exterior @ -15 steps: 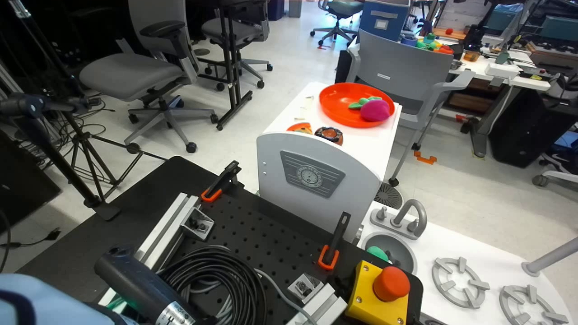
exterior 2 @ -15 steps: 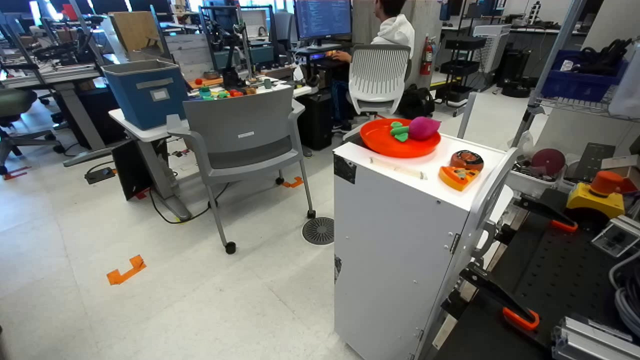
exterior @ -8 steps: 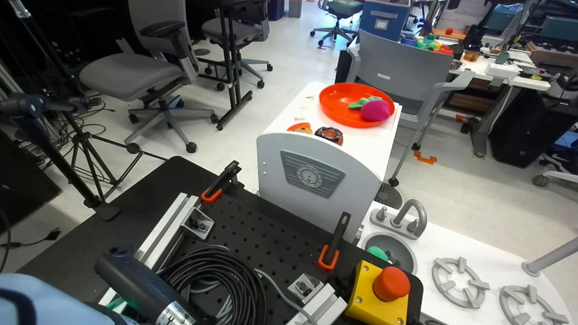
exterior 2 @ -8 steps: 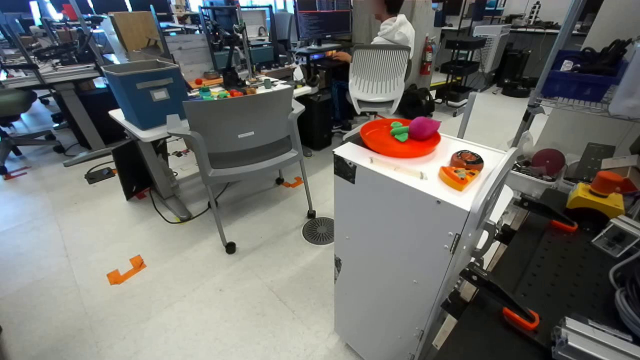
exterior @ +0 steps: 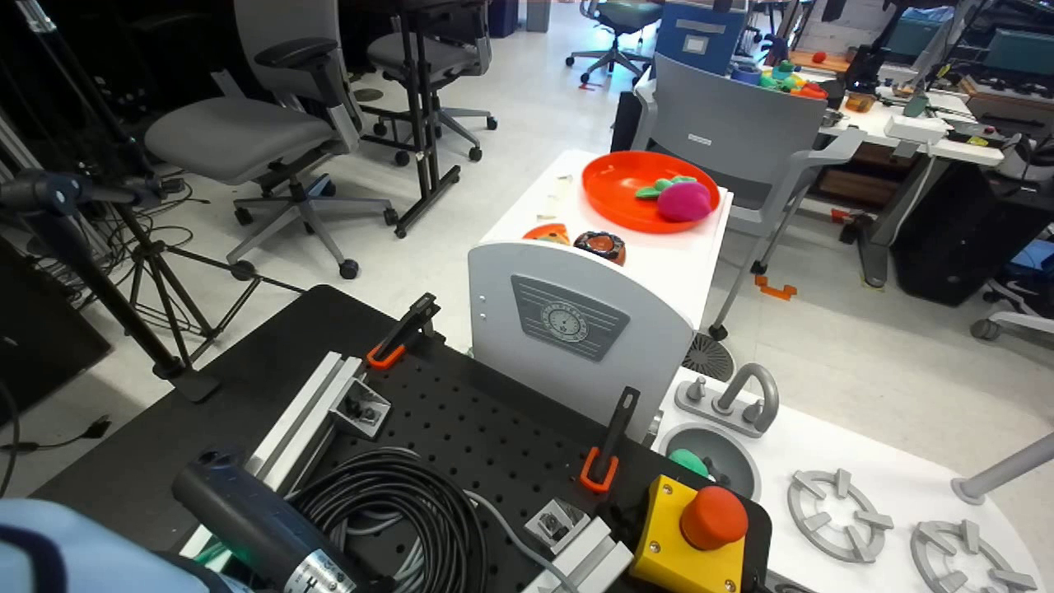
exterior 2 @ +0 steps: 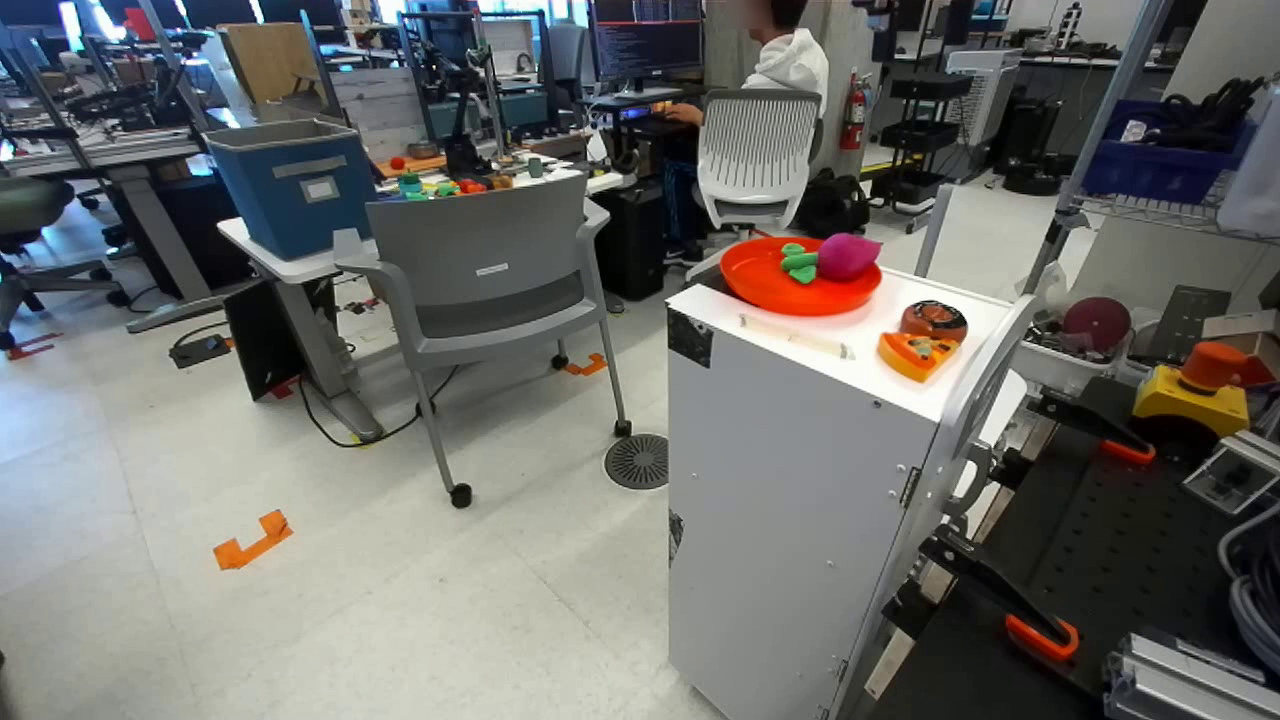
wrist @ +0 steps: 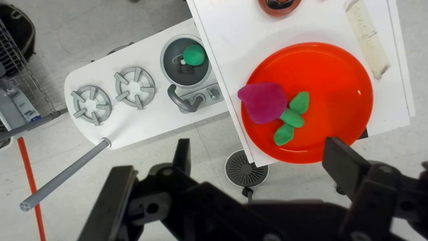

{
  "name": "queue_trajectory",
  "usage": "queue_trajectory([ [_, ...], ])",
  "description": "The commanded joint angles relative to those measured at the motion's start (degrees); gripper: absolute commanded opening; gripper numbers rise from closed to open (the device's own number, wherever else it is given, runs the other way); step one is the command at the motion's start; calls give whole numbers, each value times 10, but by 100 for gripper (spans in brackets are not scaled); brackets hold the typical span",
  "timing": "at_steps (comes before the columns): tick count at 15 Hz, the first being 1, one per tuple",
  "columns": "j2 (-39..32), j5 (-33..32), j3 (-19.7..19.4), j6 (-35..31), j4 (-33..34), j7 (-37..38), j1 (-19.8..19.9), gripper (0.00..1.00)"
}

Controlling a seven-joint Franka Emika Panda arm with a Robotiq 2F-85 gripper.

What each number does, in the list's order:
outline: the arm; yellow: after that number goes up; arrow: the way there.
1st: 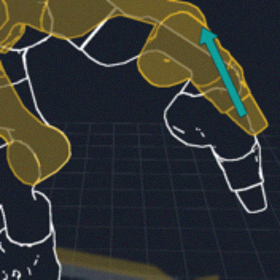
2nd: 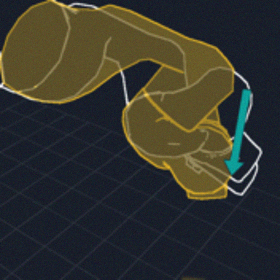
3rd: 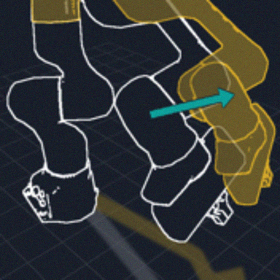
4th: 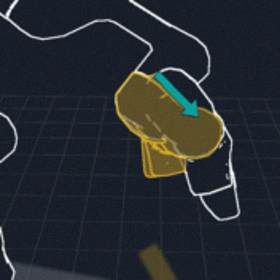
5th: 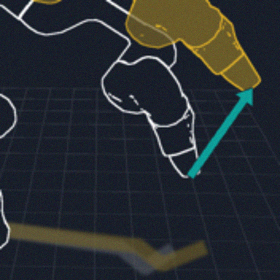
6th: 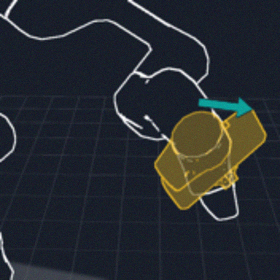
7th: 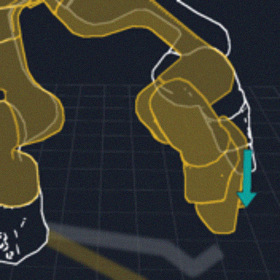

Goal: Remove the tulip plush toy from the orange plate

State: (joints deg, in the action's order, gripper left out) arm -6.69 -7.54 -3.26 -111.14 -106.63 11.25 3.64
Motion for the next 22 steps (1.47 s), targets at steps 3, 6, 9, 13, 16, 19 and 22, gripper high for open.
queue_trajectory([
  [3, 0, 1, -3, 2, 1, -1, -3, 100],
  [6, -2, -2, -4, -1, 1, 9, -3, 100],
  [9, -5, -1, -4, -3, 0, 17, -3, 100],
  [13, -12, 8, -5, -10, 2, 37, -3, 100],
  [16, -23, 9, -5, -14, 3, 39, -3, 100],
  [19, -44, 10, -3, -9, 13, 35, -5, 100],
  [22, -65, 10, -3, -8, 24, 37, -6, 100],
])
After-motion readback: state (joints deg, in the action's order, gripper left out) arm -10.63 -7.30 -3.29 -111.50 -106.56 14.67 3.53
